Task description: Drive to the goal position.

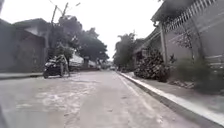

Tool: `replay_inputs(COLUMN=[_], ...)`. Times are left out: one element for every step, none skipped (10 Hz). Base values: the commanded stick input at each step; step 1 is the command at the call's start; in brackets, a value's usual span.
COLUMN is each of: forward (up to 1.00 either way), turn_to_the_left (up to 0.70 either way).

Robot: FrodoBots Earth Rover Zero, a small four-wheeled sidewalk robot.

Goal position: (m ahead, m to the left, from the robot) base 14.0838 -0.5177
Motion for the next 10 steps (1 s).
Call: replay_inputs(forward=[0.7, 0.7, 0.7, 0.7, 0.7, 0.7, 0.7, 0.7, 0.7, 0.7], turn_to_the_left=[0.0, 0.0, 0.0, 0.0, -0.21, -0.27, -0.25, -0.11, 0.0, 0.0])
